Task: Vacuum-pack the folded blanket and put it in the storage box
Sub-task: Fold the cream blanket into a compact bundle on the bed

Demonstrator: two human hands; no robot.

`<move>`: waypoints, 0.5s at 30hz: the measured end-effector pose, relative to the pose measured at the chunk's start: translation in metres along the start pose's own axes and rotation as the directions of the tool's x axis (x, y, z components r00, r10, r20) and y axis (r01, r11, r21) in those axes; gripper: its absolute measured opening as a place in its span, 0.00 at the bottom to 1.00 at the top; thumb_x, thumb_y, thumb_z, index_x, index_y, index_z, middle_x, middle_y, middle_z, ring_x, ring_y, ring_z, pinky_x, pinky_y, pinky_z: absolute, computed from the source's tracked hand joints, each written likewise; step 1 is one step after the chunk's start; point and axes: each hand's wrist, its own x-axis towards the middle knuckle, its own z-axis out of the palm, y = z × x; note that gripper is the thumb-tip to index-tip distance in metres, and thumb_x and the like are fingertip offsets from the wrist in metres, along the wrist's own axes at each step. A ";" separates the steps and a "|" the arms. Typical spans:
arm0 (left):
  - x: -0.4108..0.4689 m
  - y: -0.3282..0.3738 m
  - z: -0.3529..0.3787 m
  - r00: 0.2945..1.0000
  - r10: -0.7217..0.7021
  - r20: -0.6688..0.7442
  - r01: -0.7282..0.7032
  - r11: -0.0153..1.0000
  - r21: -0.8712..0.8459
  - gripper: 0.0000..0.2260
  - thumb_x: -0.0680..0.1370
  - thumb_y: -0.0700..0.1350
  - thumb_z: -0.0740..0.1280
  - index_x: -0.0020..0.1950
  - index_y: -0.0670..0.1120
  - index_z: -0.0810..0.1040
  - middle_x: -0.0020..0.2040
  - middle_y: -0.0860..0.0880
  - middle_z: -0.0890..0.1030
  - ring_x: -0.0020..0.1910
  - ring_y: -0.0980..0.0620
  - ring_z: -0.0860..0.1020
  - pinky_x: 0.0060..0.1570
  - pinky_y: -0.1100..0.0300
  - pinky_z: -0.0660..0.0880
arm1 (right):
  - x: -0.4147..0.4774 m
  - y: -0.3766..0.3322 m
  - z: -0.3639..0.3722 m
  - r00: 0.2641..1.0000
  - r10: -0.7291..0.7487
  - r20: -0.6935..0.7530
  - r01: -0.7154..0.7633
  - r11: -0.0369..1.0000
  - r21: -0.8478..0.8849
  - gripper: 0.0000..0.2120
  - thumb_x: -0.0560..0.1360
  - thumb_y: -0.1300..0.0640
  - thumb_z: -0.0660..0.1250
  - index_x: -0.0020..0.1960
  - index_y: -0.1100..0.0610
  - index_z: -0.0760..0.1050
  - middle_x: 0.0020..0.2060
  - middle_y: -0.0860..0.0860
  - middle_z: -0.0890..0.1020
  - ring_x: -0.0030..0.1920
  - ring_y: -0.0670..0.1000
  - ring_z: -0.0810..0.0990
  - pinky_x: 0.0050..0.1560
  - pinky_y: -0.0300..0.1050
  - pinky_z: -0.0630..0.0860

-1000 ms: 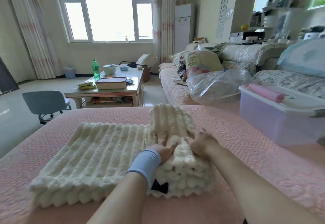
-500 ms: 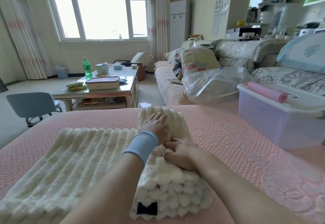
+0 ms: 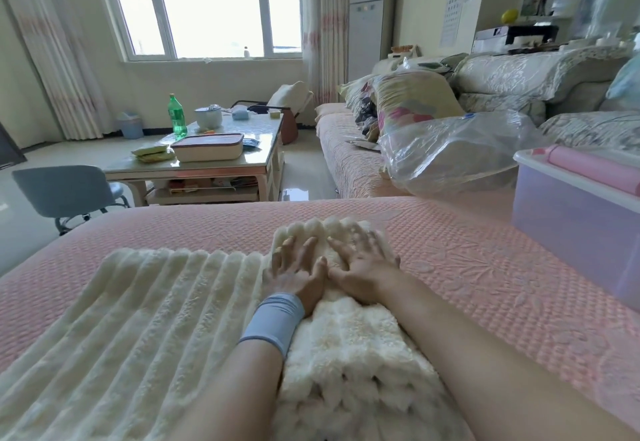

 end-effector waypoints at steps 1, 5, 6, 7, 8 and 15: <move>0.003 -0.002 0.003 1.000 0.005 0.016 -0.005 1.000 -0.001 0.26 0.80 0.62 0.45 0.77 0.65 0.41 0.79 0.54 0.39 0.78 0.52 0.40 0.75 0.49 0.44 | 0.004 0.002 0.007 1.000 0.009 0.025 -0.008 1.000 -0.024 0.33 0.74 0.28 0.48 0.77 0.30 0.42 0.78 0.44 0.31 0.78 0.54 0.30 0.73 0.72 0.39; 0.014 -0.003 0.005 0.992 0.007 0.123 -0.006 1.000 -0.011 0.27 0.81 0.62 0.47 0.78 0.62 0.43 0.80 0.51 0.42 0.78 0.51 0.41 0.76 0.50 0.42 | 0.008 0.009 0.016 0.997 0.040 0.059 -0.039 0.999 -0.024 0.33 0.74 0.27 0.47 0.77 0.30 0.43 0.78 0.43 0.31 0.78 0.53 0.30 0.73 0.73 0.40; 0.014 -0.003 0.002 0.990 0.003 0.141 -0.001 1.000 -0.013 0.27 0.80 0.62 0.48 0.78 0.61 0.44 0.80 0.50 0.44 0.78 0.51 0.43 0.76 0.50 0.43 | 0.006 0.009 0.015 0.998 0.043 0.056 -0.042 0.999 -0.032 0.33 0.74 0.27 0.47 0.77 0.30 0.43 0.78 0.43 0.31 0.78 0.53 0.31 0.74 0.72 0.41; 0.014 -0.003 0.000 0.988 -0.002 0.154 0.005 1.000 -0.016 0.28 0.80 0.63 0.49 0.78 0.60 0.45 0.80 0.50 0.46 0.79 0.50 0.45 0.76 0.51 0.44 | 0.005 0.009 0.016 0.998 0.045 0.046 -0.042 0.998 -0.049 0.33 0.75 0.27 0.47 0.78 0.31 0.43 0.78 0.43 0.31 0.78 0.53 0.31 0.74 0.72 0.42; 0.011 -0.003 -0.002 0.987 -0.009 0.163 0.012 1.000 -0.014 0.29 0.80 0.63 0.49 0.79 0.59 0.46 0.80 0.49 0.46 0.79 0.50 0.46 0.76 0.51 0.45 | 0.001 0.008 0.016 0.999 0.041 0.031 -0.039 0.997 -0.071 0.34 0.75 0.27 0.47 0.78 0.31 0.42 0.78 0.44 0.32 0.79 0.53 0.31 0.74 0.72 0.42; -0.032 0.009 -0.021 0.953 -0.038 0.301 0.017 0.997 0.071 0.31 0.81 0.63 0.48 0.80 0.51 0.43 0.80 0.48 0.41 0.78 0.47 0.40 0.76 0.50 0.41 | -0.045 -0.004 0.001 0.994 0.039 0.105 -0.029 0.995 -0.090 0.34 0.78 0.30 0.47 0.79 0.36 0.37 0.78 0.47 0.31 0.79 0.57 0.33 0.74 0.70 0.41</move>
